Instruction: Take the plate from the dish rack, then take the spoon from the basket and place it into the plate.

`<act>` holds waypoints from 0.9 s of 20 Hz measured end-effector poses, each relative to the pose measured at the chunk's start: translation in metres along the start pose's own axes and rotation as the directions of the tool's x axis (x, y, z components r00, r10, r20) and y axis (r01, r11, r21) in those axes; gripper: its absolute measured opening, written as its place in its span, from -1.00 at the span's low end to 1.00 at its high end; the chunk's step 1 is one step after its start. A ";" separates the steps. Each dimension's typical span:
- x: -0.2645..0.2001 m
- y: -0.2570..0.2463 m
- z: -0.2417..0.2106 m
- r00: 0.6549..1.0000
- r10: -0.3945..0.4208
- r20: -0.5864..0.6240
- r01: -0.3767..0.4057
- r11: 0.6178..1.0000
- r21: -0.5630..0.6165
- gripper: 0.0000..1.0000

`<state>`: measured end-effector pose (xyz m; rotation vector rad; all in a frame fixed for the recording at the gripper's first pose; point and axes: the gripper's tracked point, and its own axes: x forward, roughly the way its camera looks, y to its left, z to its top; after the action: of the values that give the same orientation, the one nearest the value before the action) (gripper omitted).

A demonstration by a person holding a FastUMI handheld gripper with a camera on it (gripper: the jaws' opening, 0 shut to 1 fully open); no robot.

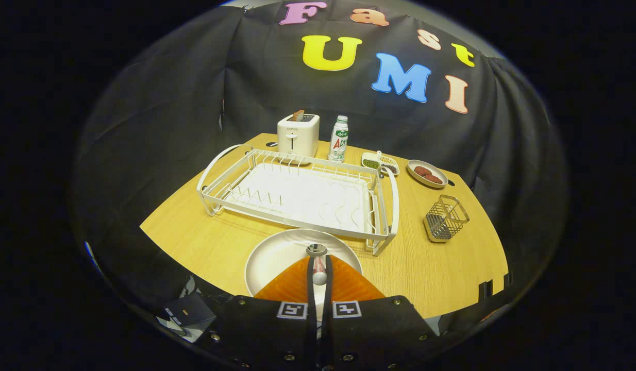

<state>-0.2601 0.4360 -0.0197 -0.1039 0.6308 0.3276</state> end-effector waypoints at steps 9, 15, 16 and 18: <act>0.019 0.004 -0.003 1.000 0.025 0.009 -0.025 1.000 -0.002 -0.92; 0.021 0.008 -0.010 0.999 0.046 -0.011 -0.045 0.999 0.010 -0.79; 0.020 0.008 -0.010 0.999 0.048 -0.013 -0.048 0.999 0.011 -0.76; 0.020 0.007 -0.011 0.999 0.044 -0.014 -0.044 0.999 0.009 -0.74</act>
<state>-0.2531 0.4459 -0.0406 -0.0844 0.6497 0.3667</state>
